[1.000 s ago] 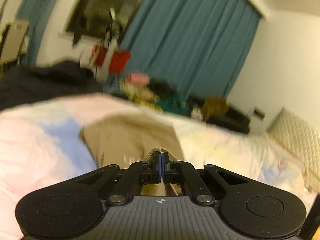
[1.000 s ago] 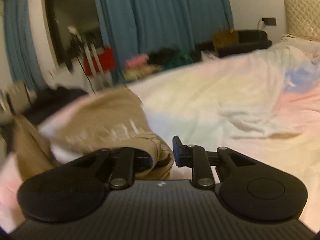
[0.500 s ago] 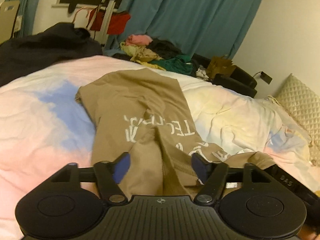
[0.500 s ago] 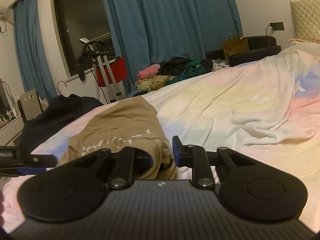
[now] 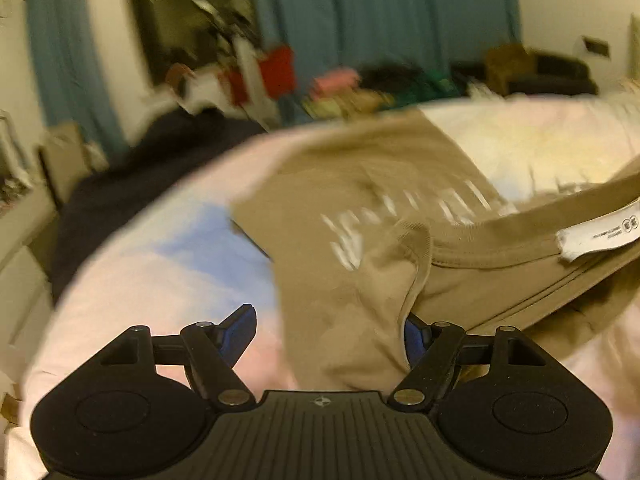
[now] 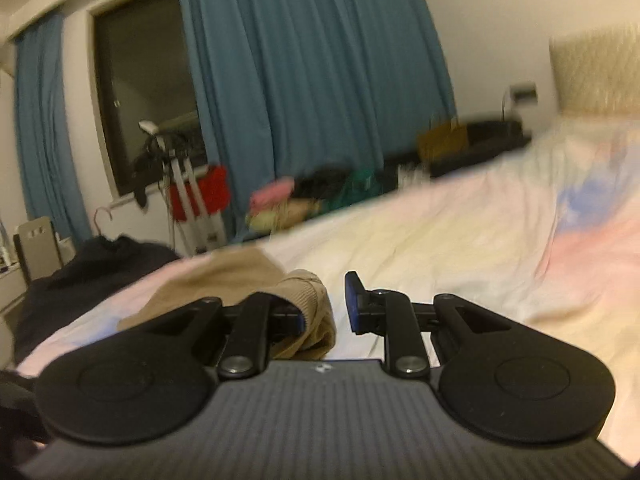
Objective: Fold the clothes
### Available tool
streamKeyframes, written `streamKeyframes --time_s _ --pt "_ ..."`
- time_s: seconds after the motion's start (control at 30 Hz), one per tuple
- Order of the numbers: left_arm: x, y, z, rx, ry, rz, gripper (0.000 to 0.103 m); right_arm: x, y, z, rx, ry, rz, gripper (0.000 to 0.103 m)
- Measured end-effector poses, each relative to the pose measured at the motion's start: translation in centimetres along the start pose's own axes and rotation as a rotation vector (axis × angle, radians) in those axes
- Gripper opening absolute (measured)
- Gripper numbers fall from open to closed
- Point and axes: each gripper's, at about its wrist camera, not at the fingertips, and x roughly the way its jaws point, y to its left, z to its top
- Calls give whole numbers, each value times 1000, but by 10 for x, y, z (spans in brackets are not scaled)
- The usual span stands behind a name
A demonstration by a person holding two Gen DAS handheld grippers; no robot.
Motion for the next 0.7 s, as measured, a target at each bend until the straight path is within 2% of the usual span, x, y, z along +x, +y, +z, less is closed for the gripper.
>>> streamKeyframes --time_s 0.13,0.17,0.2,0.23,0.3,0.33,0.37,0.43,0.47,0.53,0.6,0.7 --pt "-29 21 9 -127 -173 64 78 -13 6 4 -39 -104 -1 24" --pt "-31 25 10 -146 -189 80 79 -13 6 4 -46 -105 0 24" --pt "-31 28 11 -165 -198 96 81 -11 6 3 -55 -102 -3 30" --pt "-31 32 12 -184 -207 111 82 -9 5 2 -59 -91 -7 32" --pt "-25 41 11 -238 -176 122 82 1 3 -2 -66 -52 -18 47" --pt "-23 45 10 -267 -168 127 82 7 3 -4 -72 -25 -27 51" --pt "-24 51 8 -296 -185 133 82 14 3 -8 -78 8 -33 57" --pt "-30 62 7 -351 -238 143 82 28 5 -15 -80 69 -31 57" --pt "-35 67 8 -373 -268 144 82 29 4 -16 -70 64 -23 57" --pt "-51 70 12 -391 -332 139 83 20 8 -11 -92 -24 -19 57" --pt "-69 78 21 -418 -408 130 84 10 11 5 -100 -90 -22 61" --pt "-106 87 44 -412 -535 121 84 -8 19 59 -86 -157 19 61"
